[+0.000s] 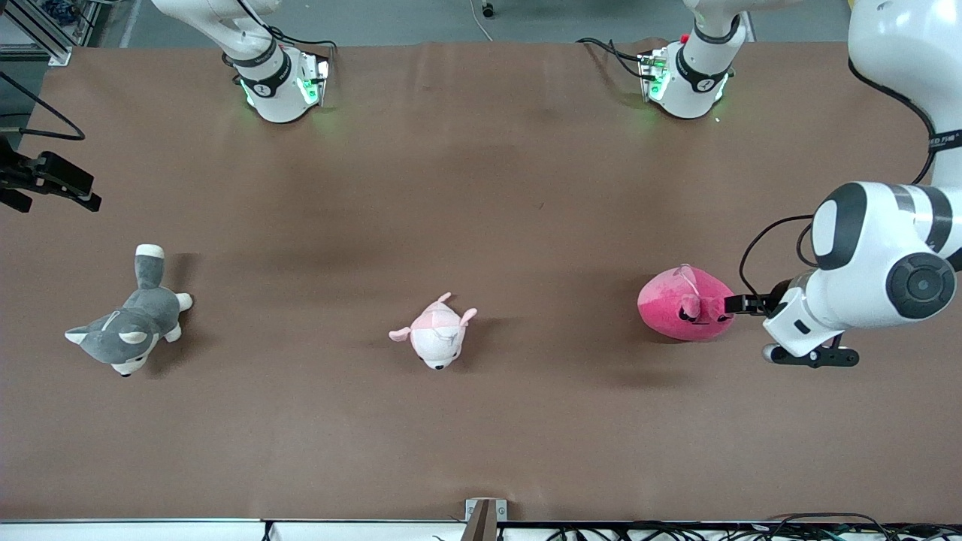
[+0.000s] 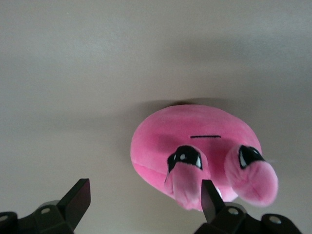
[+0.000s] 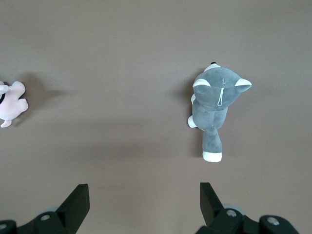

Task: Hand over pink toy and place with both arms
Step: 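Reach the left gripper down to the pink plush and grasp it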

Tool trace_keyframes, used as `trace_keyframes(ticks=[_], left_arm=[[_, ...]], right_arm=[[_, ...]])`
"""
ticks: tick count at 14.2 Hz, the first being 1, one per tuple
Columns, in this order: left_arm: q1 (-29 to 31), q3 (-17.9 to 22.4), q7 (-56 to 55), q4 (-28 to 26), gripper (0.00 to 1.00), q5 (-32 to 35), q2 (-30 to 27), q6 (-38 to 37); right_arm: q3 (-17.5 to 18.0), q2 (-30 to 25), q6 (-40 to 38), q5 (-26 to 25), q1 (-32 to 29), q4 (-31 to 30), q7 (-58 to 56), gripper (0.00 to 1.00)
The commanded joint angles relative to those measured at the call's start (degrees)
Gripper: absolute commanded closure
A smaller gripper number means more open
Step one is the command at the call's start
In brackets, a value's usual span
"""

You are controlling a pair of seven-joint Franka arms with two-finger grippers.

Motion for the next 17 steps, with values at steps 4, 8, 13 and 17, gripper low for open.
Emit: trace_keyframes(ticks=[4,8,13,17], left_arm=[[-3.23,-0.19,-7.27,0.53,0.00,1.16,1.18,0.09],[-2.80,-0.19,-7.28,0.45,0.04,1.17,2.23,0.09],[-2.09,-0.19,-7.28,-0.08,0.41,1.16,2.32,0.09],[-2.88,-0.28,-8.41,-0.26,0.98,0.99,2.23,0.00]], right_arm=[[0.32,-0.74,0.51,-1.38,0.27,-0.44,0.25,0.00],[0.23,-0.74,0.42,-1.73,0.10,-0.44,0.16,0.00],[0.32,-0.82,0.42,-2.44,0.27,-0.44,0.25,0.00],[0.50,-0.74,0.59,-2.26,-0.26,-0.35,0.25,0.00]])
